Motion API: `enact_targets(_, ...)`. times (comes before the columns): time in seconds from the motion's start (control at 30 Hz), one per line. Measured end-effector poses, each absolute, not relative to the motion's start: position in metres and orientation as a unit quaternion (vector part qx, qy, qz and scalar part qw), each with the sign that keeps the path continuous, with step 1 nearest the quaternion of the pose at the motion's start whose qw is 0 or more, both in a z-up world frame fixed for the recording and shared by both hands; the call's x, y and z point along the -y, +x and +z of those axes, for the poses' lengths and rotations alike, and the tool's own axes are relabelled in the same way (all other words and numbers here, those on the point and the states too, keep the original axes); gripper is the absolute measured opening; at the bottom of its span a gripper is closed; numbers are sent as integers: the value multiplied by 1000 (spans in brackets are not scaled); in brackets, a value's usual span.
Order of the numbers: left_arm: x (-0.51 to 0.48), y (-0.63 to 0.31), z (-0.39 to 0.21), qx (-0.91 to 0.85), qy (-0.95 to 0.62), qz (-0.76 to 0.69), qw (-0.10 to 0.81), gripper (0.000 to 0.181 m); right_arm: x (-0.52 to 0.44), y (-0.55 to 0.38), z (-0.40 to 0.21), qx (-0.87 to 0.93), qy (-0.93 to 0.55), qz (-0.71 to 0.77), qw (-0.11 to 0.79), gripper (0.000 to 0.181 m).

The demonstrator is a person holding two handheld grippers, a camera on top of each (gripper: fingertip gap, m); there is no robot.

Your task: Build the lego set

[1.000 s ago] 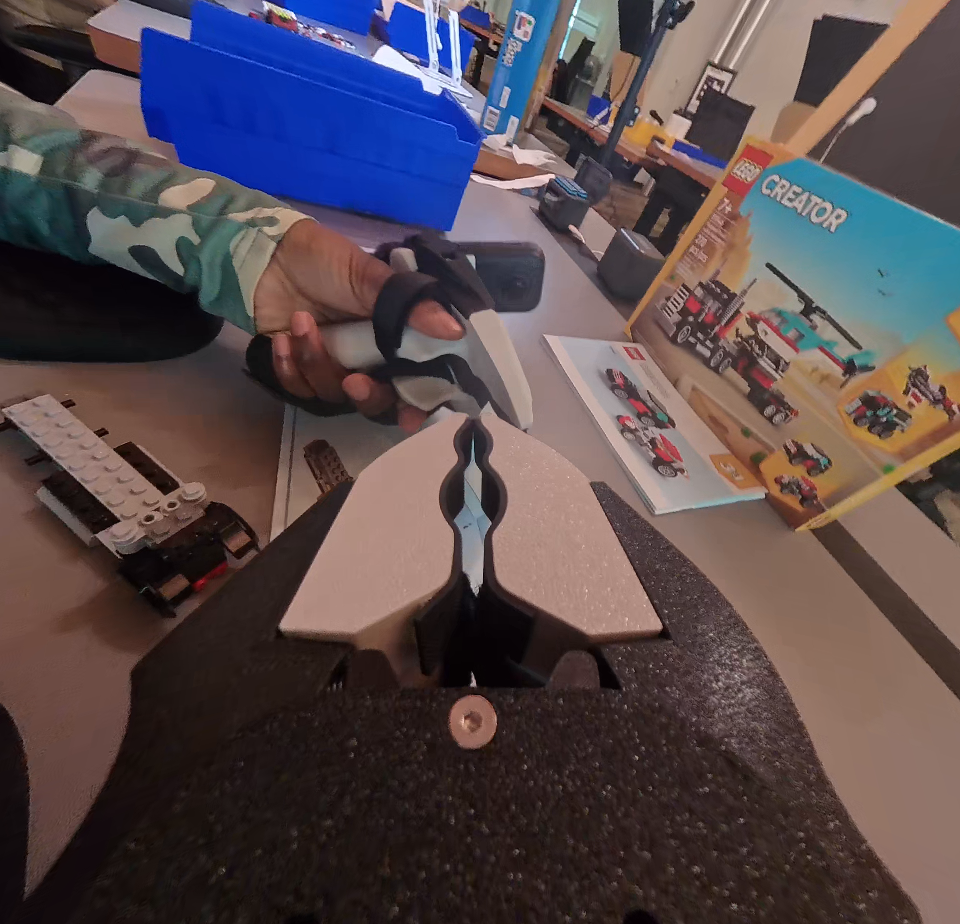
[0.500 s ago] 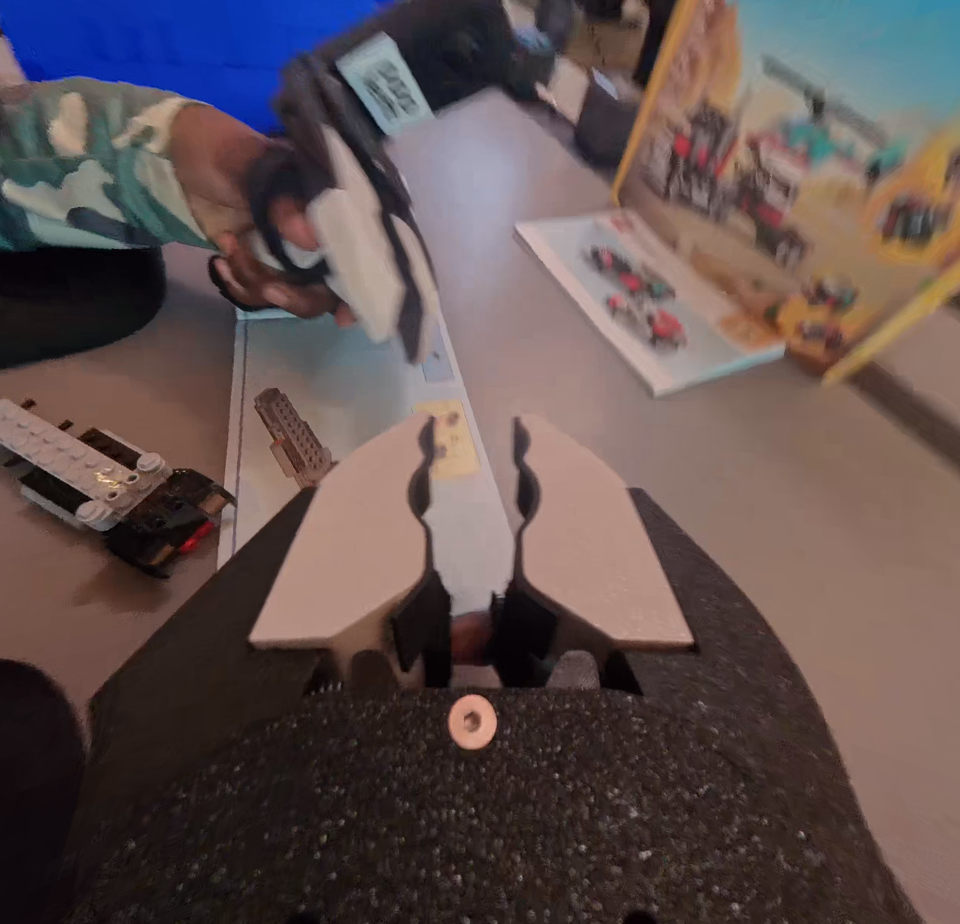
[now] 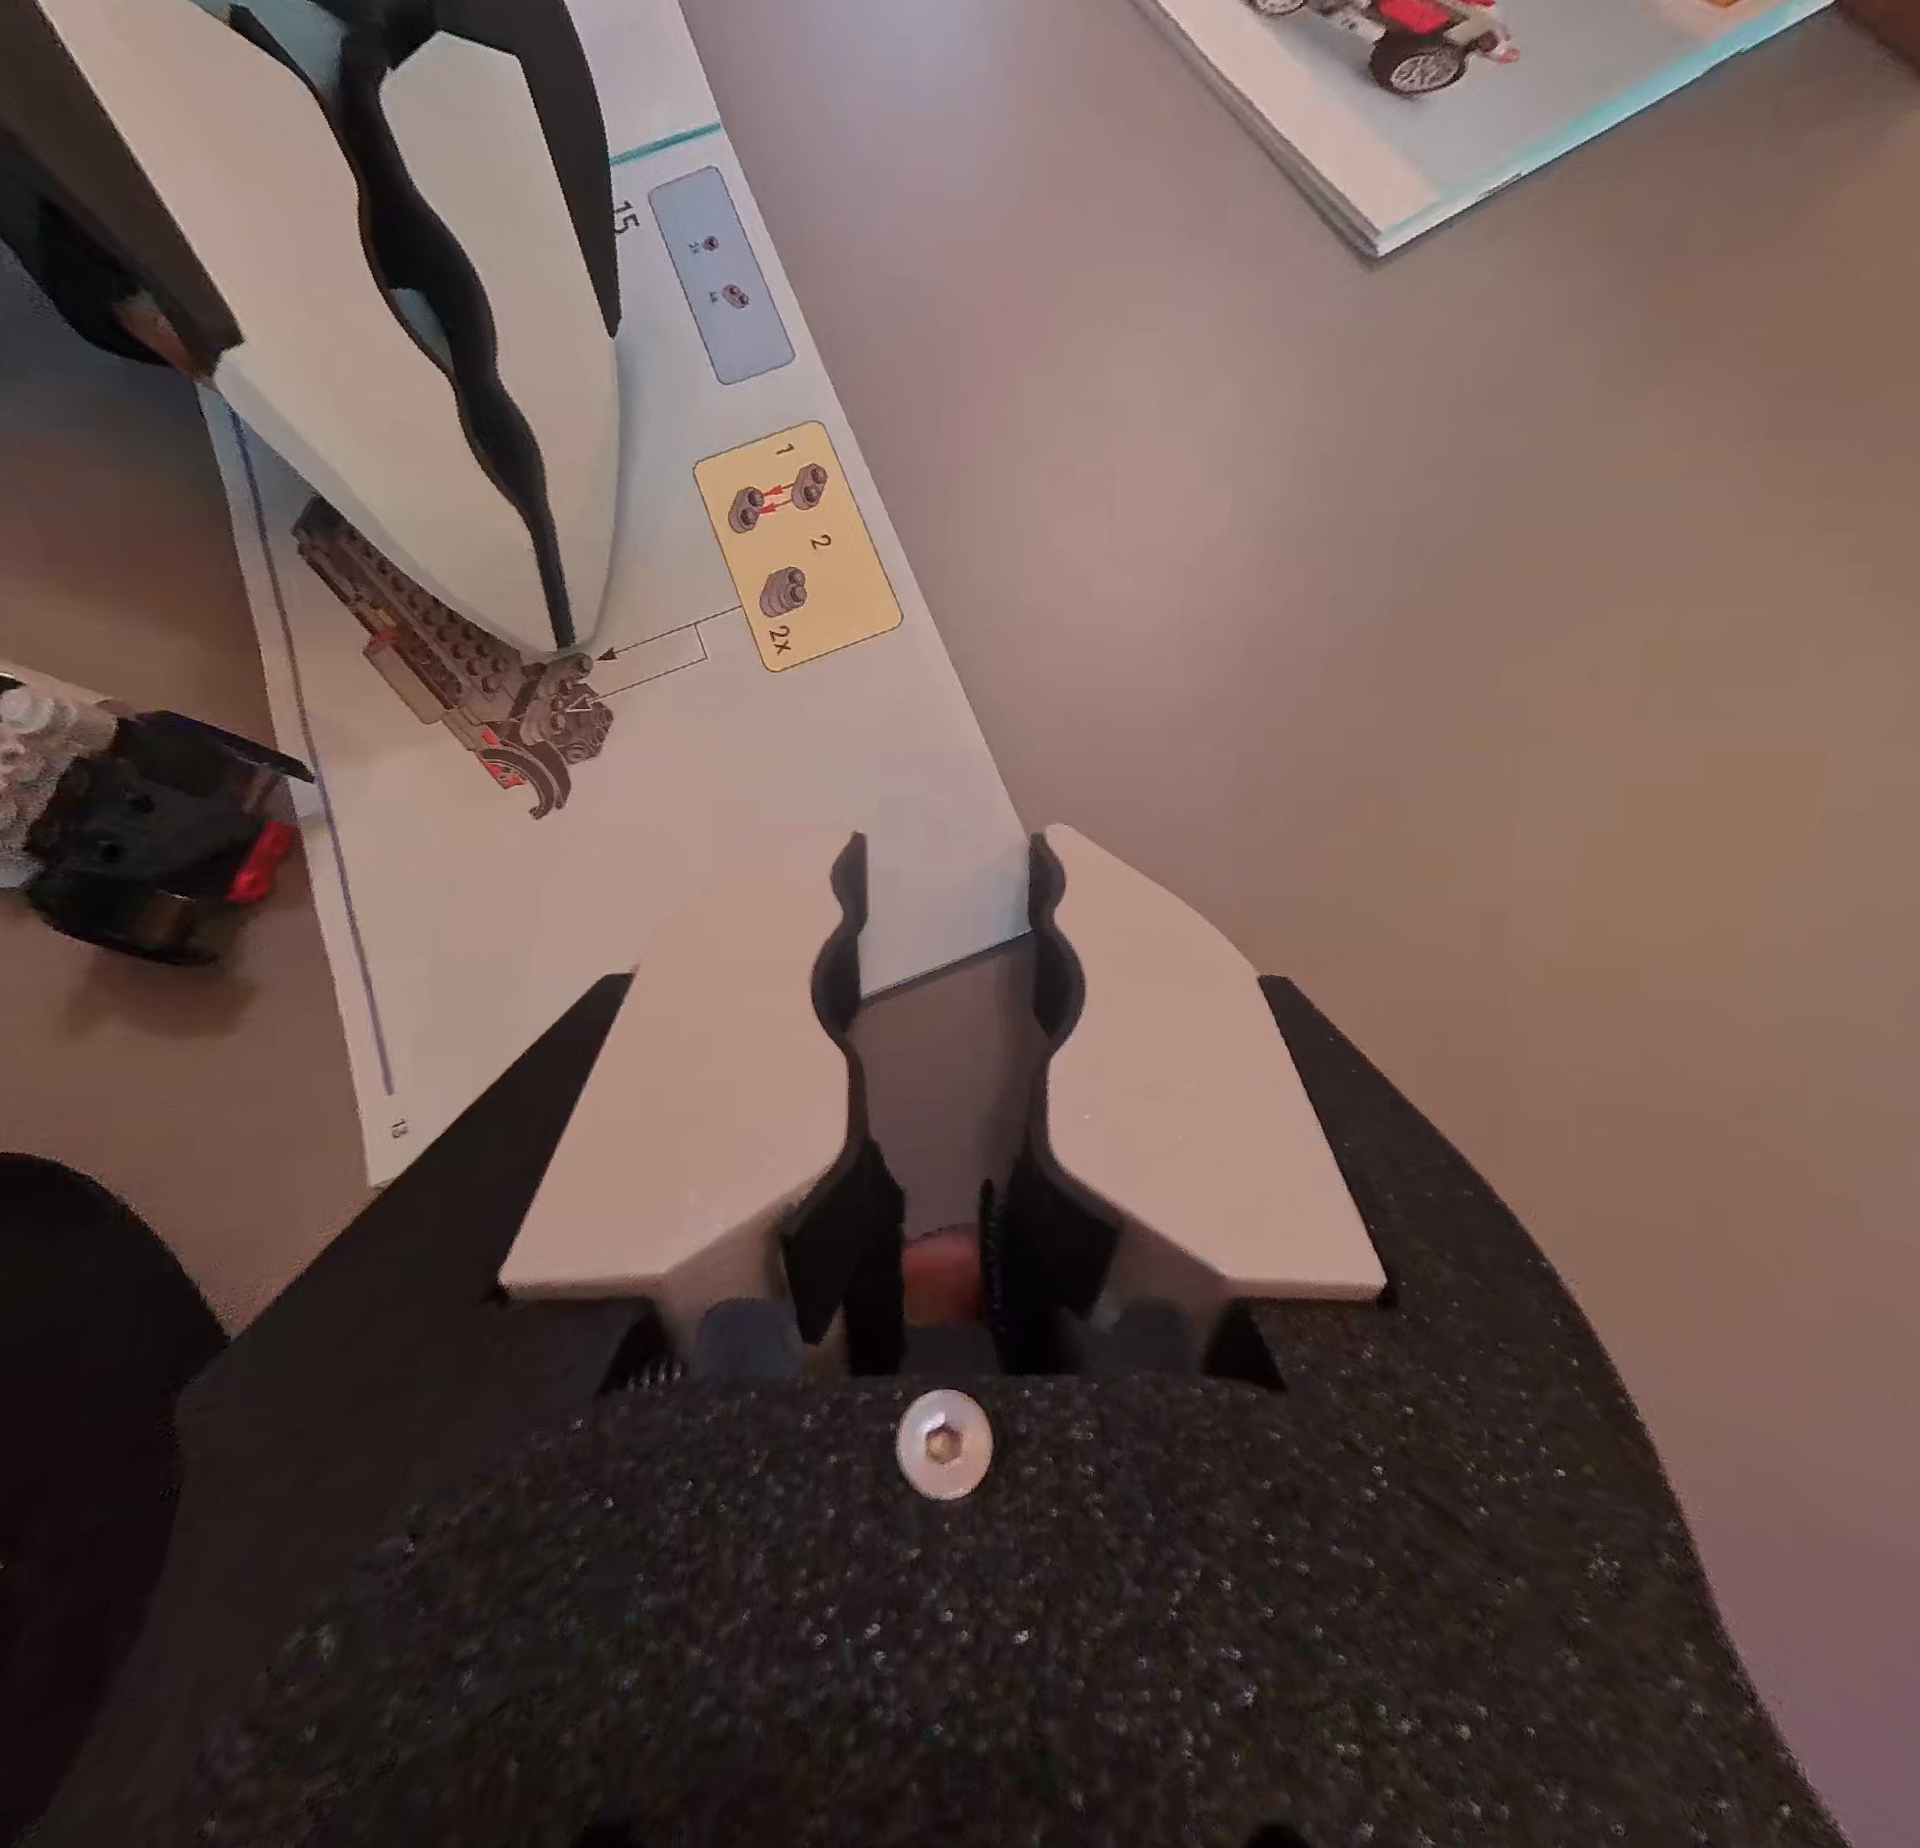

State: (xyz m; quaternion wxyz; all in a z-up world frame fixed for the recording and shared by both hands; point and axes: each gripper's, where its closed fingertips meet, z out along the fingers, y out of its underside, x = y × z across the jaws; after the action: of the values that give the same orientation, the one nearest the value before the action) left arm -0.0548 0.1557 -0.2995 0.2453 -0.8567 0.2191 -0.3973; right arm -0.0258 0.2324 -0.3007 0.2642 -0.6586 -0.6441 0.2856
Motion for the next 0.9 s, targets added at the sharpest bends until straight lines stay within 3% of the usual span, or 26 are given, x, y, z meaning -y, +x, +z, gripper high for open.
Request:
enact_targets(0.2, -158, -55, -299, -213, -858, -394, 250, 0, -229, -29, -274, 645, -622, 307, 321, 3)
enact_targets(0.43, -170, -62, -292, -160, -854, -408, 279, 1, -209, -32, -271, 673, -580, 308, 340, 1)
enact_targets(0.63, -187, -51, -252, -62, -776, -518, 354, 1, -202, -33, -284, 693, -570, 287, 336, 1)
enact_targets(0.73, -185, -47, -258, -83, -787, -501, 349, 1, -215, -29, -282, 667, -600, 275, 345, 10)
enact_targets(0.9, -181, -46, -255, -147, -796, -458, 369, 1, -225, -25, -278, 645, -634, 251, 343, 46)
